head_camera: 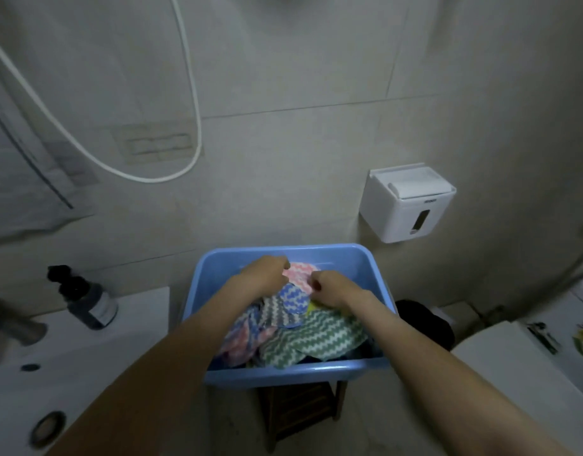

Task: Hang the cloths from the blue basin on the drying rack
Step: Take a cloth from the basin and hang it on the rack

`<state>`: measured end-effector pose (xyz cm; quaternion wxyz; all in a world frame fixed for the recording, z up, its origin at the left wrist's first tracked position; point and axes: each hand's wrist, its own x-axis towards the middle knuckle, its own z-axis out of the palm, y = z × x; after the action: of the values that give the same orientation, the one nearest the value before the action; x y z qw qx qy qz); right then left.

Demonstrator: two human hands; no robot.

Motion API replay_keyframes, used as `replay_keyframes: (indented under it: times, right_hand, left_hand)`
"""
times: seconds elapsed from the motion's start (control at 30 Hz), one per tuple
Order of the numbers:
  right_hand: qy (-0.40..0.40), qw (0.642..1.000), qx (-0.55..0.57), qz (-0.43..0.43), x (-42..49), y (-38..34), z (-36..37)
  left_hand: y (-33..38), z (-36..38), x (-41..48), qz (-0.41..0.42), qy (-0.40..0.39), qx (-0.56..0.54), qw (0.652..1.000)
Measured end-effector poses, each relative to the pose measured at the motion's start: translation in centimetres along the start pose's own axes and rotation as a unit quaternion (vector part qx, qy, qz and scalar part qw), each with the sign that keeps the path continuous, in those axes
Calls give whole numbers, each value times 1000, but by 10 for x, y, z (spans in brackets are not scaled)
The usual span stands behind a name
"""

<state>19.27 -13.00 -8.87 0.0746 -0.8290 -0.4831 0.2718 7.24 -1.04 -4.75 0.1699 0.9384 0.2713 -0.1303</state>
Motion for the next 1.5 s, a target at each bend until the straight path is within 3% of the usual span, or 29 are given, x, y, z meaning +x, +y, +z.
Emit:
replay_keyframes:
  times: [0.13, 0.33, 0.57, 0.77, 0.87, 0.93, 1.0, 1.07, 1.17, 1.27, 1.4, 1.5]
  right_hand:
    - [89, 994, 65, -21, -3, 4, -17]
    - [172, 969, 130, -123, -18, 4, -68]
    - [238, 952, 154, -120, -25, 12, -97]
    - [290, 923, 192, -168, -17, 16, -97]
    - [215, 940, 192, -181, -17, 21, -92]
    - [104, 962, 183, -173, -22, 26, -83]
    - [-32, 976, 163, -140, -26, 28, -70]
    - [-130, 971, 179, -88, -27, 30, -54]
    - [-114, 977, 180, -21, -19, 32, -35]
    - [-70, 984, 151, 60, -8, 33, -22]
    - [-111, 954, 233, 150, -3, 30, -13]
    - [-96, 941, 268, 182, 2, 30, -9]
  left_hand:
    - [1, -3, 11, 13, 10, -16, 1000]
    - [23, -14, 16, 40, 51, -17, 998]
    - [22, -30, 10, -33, 178, -81, 980]
    - [14, -46, -4, 16, 248, -112, 962]
    - [8, -45, -11, 67, 185, -96, 976]
    - [4, -38, -14, 60, 41, -39, 997]
    - [1, -25, -17, 23, -135, 37, 990]
    - [0, -13, -17, 1, -207, 44, 977]
    - [2, -11, -15, -32, -124, -29, 991]
    - [-5, -13, -11, -109, -47, -30, 992]
    - [-14, -9, -9, -172, -70, -53, 981]
    - [-15, -6, -3, -205, -76, -93, 971]
